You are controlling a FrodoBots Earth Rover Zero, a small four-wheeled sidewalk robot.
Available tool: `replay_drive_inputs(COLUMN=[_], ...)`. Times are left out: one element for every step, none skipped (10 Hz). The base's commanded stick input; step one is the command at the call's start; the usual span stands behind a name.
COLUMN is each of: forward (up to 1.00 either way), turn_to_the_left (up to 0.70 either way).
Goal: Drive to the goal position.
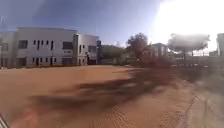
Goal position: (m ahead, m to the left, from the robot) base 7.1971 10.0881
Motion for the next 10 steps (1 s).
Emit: replay_drive_inputs(forward=[1.00, 1.00, 1.00, 1.00, 1.00, 1.00, 1.00, 1.00, 1.00, 1.00], turn_to_the_left=[0.00, 0.00, 0.00, 0.00, 0.00, 0.00, 0.00, 0.00, 0.00, 0.00])
